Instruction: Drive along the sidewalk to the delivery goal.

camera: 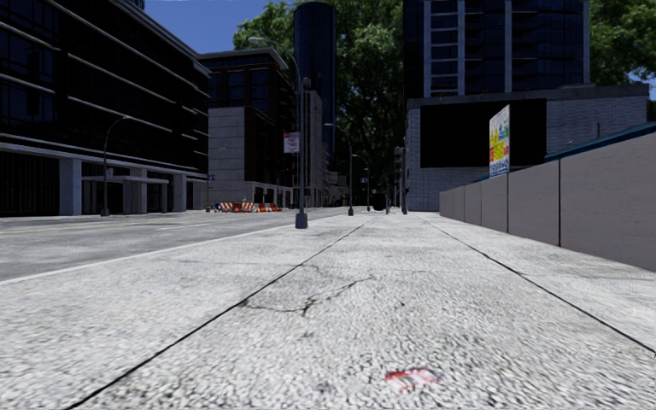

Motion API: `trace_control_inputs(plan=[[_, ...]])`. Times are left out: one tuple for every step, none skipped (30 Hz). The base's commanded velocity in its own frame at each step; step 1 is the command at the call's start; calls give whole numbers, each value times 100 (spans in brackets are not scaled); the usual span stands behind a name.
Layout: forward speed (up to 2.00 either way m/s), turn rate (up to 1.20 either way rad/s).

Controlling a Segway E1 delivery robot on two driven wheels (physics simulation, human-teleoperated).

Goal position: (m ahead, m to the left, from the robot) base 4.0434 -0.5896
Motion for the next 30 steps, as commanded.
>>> trace_control_inputs(plan=[[142,14],[142,13],[142,13],[142,0],[142,0],[142,0],[142,0],[142,0],[142,0],[142,0],[142,0],[142,0],[142,0],[142,0],[142,0],[142,0],[142,0],[142,0],[142,0],[142,0],[142,0],[142,0],[142,0],[142,0],[142,0],[142,0],[142,0],[143,0],[144,0],[145,0]])
